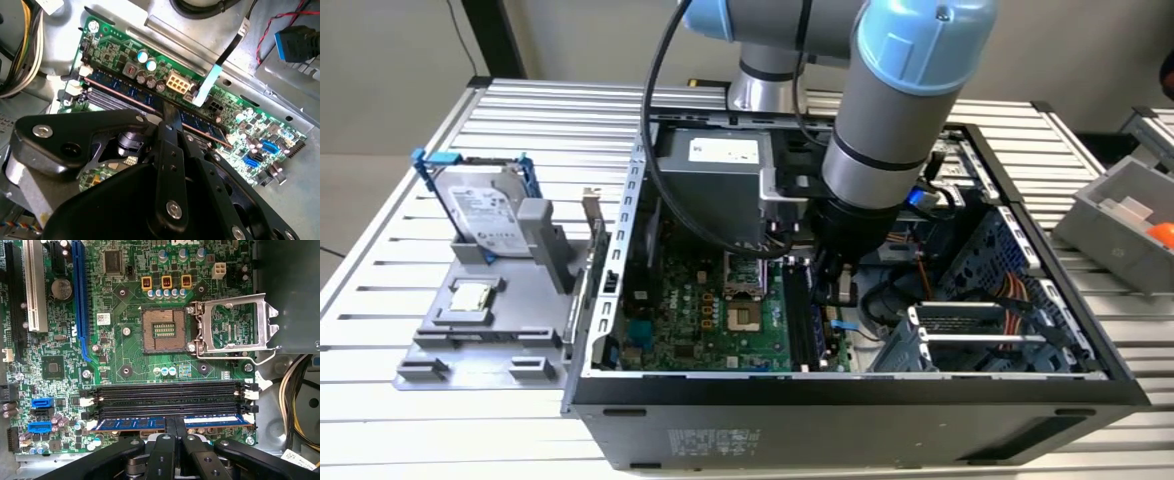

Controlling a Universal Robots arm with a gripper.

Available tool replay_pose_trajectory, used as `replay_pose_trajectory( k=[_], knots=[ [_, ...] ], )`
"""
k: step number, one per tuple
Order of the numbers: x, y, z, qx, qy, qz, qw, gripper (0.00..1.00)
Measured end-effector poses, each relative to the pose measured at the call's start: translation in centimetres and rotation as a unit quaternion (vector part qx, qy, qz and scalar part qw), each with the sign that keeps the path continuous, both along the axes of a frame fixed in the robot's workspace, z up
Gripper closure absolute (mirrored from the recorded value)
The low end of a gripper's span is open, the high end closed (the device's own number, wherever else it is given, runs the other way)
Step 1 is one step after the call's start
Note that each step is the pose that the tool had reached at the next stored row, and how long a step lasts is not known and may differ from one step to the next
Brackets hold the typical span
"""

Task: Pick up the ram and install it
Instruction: 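Press down the ram until it locks into place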

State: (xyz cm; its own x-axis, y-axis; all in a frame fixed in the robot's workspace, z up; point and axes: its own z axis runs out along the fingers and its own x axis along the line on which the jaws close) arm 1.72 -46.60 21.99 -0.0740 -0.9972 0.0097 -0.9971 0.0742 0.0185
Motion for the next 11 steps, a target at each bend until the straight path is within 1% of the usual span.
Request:
replay_pose_trajectory(
  k=[3, 6, 7, 9, 11],
  knots=[
    [0.00, 0.00, -0.01, 0.0001, -0.0001, 0.000, 1.00000, 1.00],
    [0.00, 0.01, 0.19, 0.0007, 0.0000, 0.000, 1.00000, 1.00],
    [0.00, 0.03, 0.35, 0.0013, 0.0001, 0.000, 1.00000, 1.00],
    [0.00, 0.00, 0.89, 0.0002, 0.0009, 0.000, 1.00000, 1.00],
    [0.00, 0.01, 1.29, 0.0003, 0.0012, 0.000, 1.00000, 1.00]
  ],
)
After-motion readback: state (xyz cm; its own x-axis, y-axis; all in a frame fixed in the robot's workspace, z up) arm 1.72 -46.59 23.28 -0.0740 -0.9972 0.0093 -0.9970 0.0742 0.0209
